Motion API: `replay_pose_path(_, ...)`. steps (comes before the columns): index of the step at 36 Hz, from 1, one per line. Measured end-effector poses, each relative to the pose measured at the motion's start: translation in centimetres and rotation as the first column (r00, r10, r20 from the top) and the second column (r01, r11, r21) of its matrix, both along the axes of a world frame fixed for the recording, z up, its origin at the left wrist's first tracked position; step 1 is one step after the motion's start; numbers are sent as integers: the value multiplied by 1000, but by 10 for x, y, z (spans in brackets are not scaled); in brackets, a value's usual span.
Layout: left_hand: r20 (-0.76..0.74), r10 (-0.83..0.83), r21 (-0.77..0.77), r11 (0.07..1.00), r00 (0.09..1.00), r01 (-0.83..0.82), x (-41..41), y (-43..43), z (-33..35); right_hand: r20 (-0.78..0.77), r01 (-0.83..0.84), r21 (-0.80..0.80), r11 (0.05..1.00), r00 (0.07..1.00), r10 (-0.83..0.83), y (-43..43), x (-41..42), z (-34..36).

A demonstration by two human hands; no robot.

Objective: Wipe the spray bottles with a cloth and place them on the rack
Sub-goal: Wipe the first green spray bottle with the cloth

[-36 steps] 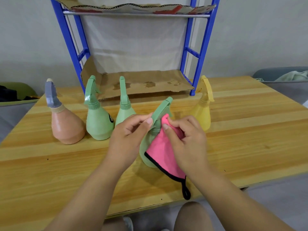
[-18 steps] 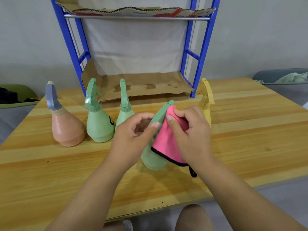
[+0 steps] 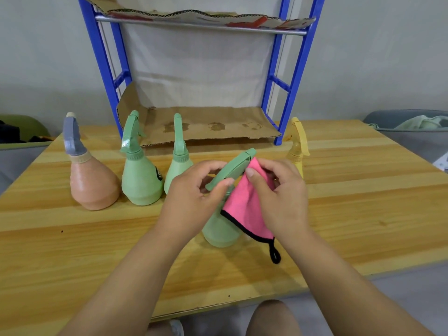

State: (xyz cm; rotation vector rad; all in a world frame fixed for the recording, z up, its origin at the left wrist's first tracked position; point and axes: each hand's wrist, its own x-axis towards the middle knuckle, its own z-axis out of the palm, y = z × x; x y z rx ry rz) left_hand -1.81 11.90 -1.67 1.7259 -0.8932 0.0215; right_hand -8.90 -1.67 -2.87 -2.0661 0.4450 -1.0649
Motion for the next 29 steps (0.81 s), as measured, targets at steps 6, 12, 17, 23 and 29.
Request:
replay_pose_path(6, 22, 6, -5, 1000, 1000, -5, 1, 1, -5, -36, -35, 6, 999, 999, 35, -2, -2, -5)
replay_pose_path(12, 20, -17, -26, 999, 1000, 18, 5, 2, -7, -176, -68, -58, 996, 983, 57, -16, -14, -11)
replay_pose_path(17, 3, -36, -47, 998, 999, 36, 5, 3, -8, -171, -94, -34, 995, 981, 87, -14, -15, -3)
replay_pose_path(23, 11, -45, -17, 999, 999, 45, 7, 5, -6, -143, -139, -74, 988, 981, 128, -8, -7, 7)
replay_pose_path(29, 21, -40, -4, 999, 999, 40, 7, 4, -4, -268, -146, -148, 978, 958, 102, -13, -17, 1)
